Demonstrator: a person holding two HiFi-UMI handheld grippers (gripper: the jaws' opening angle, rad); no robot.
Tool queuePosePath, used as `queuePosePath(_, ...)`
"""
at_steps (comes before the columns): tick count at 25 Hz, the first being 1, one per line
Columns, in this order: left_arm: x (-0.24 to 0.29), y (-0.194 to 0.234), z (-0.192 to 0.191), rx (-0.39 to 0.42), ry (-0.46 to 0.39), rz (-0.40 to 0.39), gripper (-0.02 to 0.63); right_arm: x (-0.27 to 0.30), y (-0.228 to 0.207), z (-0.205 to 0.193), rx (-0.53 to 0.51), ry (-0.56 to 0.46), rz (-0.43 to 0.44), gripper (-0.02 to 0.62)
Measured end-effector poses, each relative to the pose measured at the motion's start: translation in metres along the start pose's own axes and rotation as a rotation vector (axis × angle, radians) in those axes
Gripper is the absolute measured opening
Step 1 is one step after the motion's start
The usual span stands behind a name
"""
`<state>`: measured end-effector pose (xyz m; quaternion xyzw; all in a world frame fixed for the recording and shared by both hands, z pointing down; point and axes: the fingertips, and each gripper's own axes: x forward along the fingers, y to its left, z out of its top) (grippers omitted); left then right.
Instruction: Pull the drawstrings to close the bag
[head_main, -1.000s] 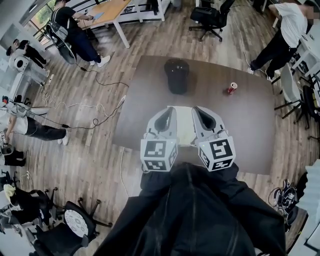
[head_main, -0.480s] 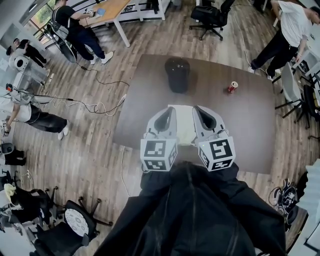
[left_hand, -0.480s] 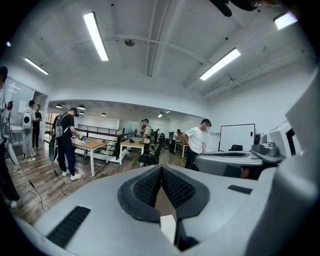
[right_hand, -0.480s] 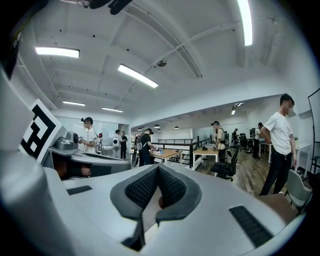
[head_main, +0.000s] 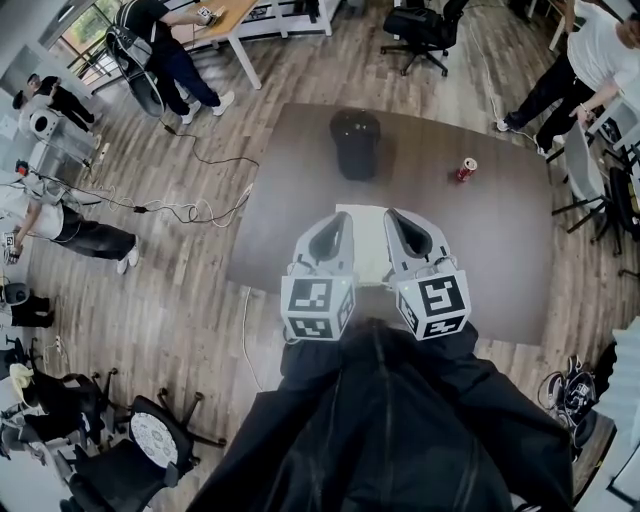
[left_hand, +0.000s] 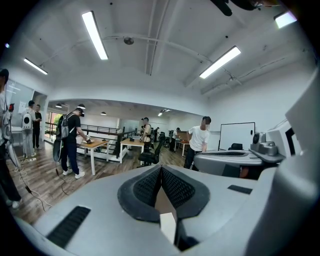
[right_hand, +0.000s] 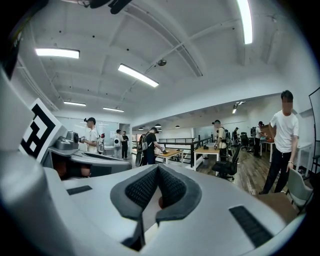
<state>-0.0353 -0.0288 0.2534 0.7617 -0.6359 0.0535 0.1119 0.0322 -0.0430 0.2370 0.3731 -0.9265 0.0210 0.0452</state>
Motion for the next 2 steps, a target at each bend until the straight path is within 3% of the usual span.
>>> queuePosePath(2, 0.0001, -0.0026, 0.0004, 0.000, 0.001, 0.000, 0.034, -0.0016, -0.0011, 0.0008, -0.001, 0.000, 0.002, 0.023)
